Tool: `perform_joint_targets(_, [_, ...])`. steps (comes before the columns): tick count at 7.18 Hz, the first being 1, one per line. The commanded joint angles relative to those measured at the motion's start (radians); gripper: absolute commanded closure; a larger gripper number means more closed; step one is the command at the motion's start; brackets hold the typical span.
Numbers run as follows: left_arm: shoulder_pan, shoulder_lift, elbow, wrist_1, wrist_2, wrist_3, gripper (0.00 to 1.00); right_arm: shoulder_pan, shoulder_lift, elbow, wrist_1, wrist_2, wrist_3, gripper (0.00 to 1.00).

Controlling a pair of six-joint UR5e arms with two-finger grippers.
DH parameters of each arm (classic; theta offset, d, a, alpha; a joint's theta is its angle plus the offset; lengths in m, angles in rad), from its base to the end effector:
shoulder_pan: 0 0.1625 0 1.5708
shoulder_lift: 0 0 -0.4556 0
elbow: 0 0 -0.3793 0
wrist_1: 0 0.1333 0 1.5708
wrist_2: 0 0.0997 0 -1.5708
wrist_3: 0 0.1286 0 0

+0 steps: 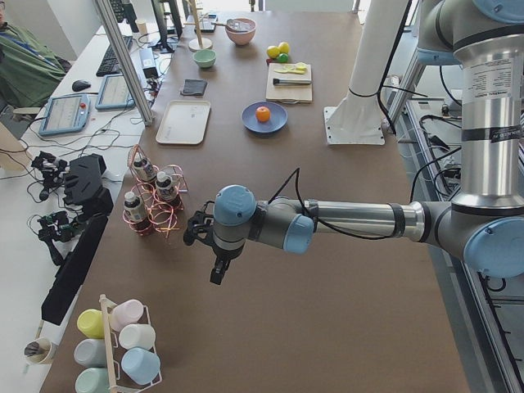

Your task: Pick orange to plate

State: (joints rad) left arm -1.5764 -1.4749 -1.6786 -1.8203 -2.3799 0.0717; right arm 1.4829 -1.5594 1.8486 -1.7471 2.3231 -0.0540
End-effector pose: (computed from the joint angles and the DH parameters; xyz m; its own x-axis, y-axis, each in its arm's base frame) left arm -0.0428 -0.4547 0.6715 0.6898 0.2519 -0.6788 -0.0441 0.9504 0.3079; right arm 0.0033 -0.4805 0.5920 0.7148 -0.1940 0.6719 0.1260 0.9808 0.1491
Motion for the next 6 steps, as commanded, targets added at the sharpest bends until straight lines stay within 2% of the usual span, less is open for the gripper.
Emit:
perform_joint_targets(1, [-0.002,0.014,0.031,-0.008,-0.01,0.002,0.02,0.134,-0.076,-0.095,0.008,0.002,-0.174,0.0])
perform_joint_targets(6, [-0.037,0.024,0.024,-0.001,0.001,0.0,0.02,0.169,-0.097,-0.112,0.008,-0.002,-0.161,0.0])
